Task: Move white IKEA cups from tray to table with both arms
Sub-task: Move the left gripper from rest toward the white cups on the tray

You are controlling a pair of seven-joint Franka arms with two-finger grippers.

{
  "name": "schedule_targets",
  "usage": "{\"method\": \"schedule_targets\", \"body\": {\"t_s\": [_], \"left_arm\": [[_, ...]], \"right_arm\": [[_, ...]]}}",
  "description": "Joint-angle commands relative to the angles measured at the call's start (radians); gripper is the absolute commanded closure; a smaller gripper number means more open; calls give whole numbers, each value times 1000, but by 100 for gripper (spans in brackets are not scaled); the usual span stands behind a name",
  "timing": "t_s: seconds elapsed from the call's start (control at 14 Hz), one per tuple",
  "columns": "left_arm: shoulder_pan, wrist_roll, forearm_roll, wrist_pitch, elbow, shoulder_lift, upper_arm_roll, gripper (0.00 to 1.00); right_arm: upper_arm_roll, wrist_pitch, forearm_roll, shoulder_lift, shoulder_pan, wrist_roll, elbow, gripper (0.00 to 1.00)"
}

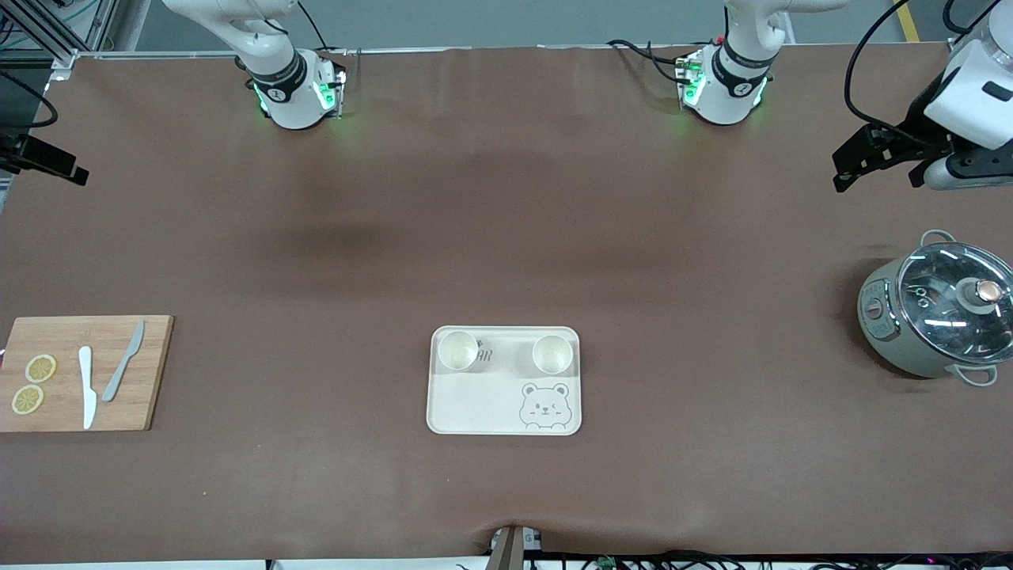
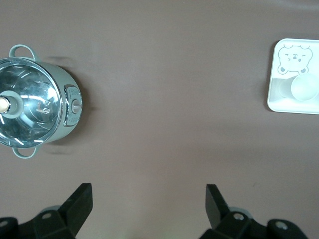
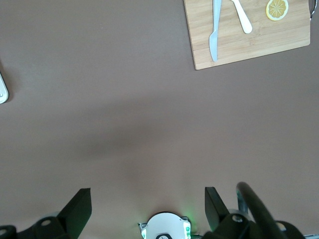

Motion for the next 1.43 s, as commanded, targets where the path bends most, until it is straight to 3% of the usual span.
{"method": "schedule_targets", "body": {"t_s": [0.0, 0.71, 1.07, 1.36], "left_arm": [[2, 23, -17, -41, 10, -18, 1, 0], [7, 15, -12, -47, 49, -5, 4, 0], [7, 12, -14, -90, -2, 7, 4, 0], [1, 1, -12, -26, -84, 11, 2, 0]], "right_arm": [[12, -4, 22, -1, -25, -11, 1, 0], [12, -4, 22, -1, -26, -12, 1, 0], [12, -4, 22, -1, -23, -9, 3, 0], [12, 1, 38, 17, -22, -11, 27, 0]]}}
